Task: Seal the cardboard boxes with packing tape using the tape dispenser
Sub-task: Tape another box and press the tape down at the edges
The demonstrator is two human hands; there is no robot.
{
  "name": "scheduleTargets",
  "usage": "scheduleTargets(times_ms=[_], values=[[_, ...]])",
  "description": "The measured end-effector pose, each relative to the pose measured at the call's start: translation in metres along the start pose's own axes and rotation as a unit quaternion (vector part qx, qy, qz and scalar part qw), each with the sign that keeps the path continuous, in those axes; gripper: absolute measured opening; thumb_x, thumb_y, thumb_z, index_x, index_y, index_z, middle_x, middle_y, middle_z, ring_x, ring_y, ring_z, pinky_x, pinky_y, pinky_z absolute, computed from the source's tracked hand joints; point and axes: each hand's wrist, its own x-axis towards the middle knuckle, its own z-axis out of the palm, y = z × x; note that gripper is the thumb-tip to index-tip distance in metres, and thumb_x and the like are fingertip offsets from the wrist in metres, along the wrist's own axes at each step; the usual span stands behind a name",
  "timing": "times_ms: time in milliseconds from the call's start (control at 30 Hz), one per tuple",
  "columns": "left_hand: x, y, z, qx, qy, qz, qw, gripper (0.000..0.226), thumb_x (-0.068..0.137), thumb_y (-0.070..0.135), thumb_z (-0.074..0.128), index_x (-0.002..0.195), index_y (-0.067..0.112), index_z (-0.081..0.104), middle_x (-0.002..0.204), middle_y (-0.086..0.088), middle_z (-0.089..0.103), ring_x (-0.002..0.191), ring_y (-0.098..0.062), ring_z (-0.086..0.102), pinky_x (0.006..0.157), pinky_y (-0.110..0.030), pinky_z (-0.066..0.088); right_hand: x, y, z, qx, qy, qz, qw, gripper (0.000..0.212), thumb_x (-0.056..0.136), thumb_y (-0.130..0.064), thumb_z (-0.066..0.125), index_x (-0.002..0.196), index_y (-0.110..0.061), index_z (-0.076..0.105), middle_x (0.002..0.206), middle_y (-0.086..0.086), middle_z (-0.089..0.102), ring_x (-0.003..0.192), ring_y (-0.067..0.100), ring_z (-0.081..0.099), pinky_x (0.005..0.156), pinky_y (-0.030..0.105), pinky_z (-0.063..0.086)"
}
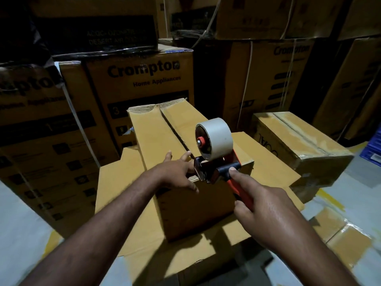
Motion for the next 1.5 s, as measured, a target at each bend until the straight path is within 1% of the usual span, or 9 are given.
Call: scheduleTargets(times_ms=[200,367,500,733,967,1100,1267,1400,1500], values=[[0.008,-0.004,-0.002,0.025,-0.038,0.002,0.999,0.067,0.095,0.055,0.057,0.154,0.045,0.027,0.169,0.002,-0.002,0.155,-0.014,-0.001,0.116,-0.064,-0.020,-0.006,-0.002,-0.001,-0.001,0.003,0.022,1.000,0.068,0.097,-0.034,0.054,0.149,-0.054,0.015,0.086,-0.022,0.042,0.068,-0.005,0.049,0.047,0.009,0.036],[0.006,0.001,-0.008,0.033,-0.063,0.004,0.997,0.066,0.098,0.052,0.055,0.156,0.039,0.026,0.168,0.010,-0.002,0.155,-0.011,0.000,0.117,-0.064,-0.016,-0.014,-0.008,-0.001,-0.031,-0.006,0.024,0.999,0.068,0.097,-0.036,0.051,0.149,-0.055,0.012,0.079,-0.023,0.042,0.068,-0.003,0.048,0.047,0.009,0.032],[0.003,-0.001,-0.011,0.047,-0.058,0.010,0.997,0.069,0.099,0.051,0.053,0.159,0.029,0.024,0.167,0.014,-0.007,0.155,-0.011,0.000,0.118,-0.065,-0.012,-0.022,-0.012,0.003,-0.045,-0.022,0.026,0.998,0.068,0.098,-0.039,0.049,0.147,-0.059,0.005,0.082,-0.022,0.044,0.071,-0.003,0.047,0.049,0.010,0.031],[0.005,-0.014,-0.006,0.051,-0.027,0.048,0.997,0.081,0.097,0.048,0.057,0.160,0.034,0.008,0.166,0.014,-0.010,0.152,-0.013,-0.019,0.115,-0.069,-0.015,-0.031,-0.009,0.015,-0.038,-0.020,0.042,0.998,0.071,0.097,-0.038,0.050,0.146,-0.060,0.003,0.084,-0.020,0.044,0.075,-0.006,0.042,0.058,0.007,0.033],[0.006,-0.013,-0.005,0.049,-0.018,0.097,0.994,0.081,0.100,0.036,0.058,0.161,0.029,0.006,0.166,0.010,-0.011,0.153,-0.008,-0.009,0.116,-0.061,-0.022,-0.046,-0.006,0.032,-0.030,0.014,0.058,0.998,0.074,0.094,-0.038,0.055,0.139,-0.067,0.005,0.086,-0.015,0.054,0.077,-0.002,0.049,0.067,0.007,0.040],[0.012,-0.018,-0.005,0.050,-0.022,0.108,0.993,0.082,0.100,0.037,0.058,0.161,0.030,0.004,0.165,0.011,-0.011,0.153,-0.007,-0.007,0.116,-0.062,-0.020,-0.055,-0.004,0.044,-0.034,0.041,0.057,0.997,0.081,0.093,-0.037,0.057,0.131,-0.069,-0.006,0.091,-0.024,0.048,0.077,-0.015,0.041,0.071,-0.003,0.033],[0.014,-0.024,-0.008,0.036,-0.019,0.106,0.993,0.082,0.099,0.036,0.060,0.161,0.030,0.007,0.167,0.011,-0.009,0.154,-0.011,-0.008,0.117,-0.065,-0.016,-0.061,-0.006,0.064,-0.029,0.065,0.059,0.996,0.081,0.093,-0.036,0.059,0.132,-0.069,-0.004,0.085,-0.035,0.037,0.076,-0.018,0.038,0.069,-0.003,0.032],[0.010,-0.030,-0.013,0.013,-0.022,0.103,0.994,0.079,0.099,0.029,0.062,0.160,0.032,0.012,0.167,0.009,-0.008,0.154,-0.013,-0.007,0.118,-0.063,-0.015,-0.048,-0.011,0.087,-0.038,0.081,0.050,0.995,0.079,0.095,-0.033,0.058,0.144,-0.059,0.002,0.091,-0.024,0.044,0.076,-0.018,0.038,0.065,0.000,0.031],[0.005,-0.030,-0.013,-0.032,-0.010,0.117,0.993,0.079,0.097,0.021,0.062,0.160,0.034,0.015,0.167,0.008,-0.010,0.154,-0.014,-0.014,0.117,-0.064,-0.016,-0.038,-0.011,0.100,-0.039,0.088,0.057,0.994,0.074,0.097,-0.033,0.055,0.149,-0.053,0.006,0.092,-0.014,0.049,0.074,-0.007,0.044,0.061,0.005,0.034]])
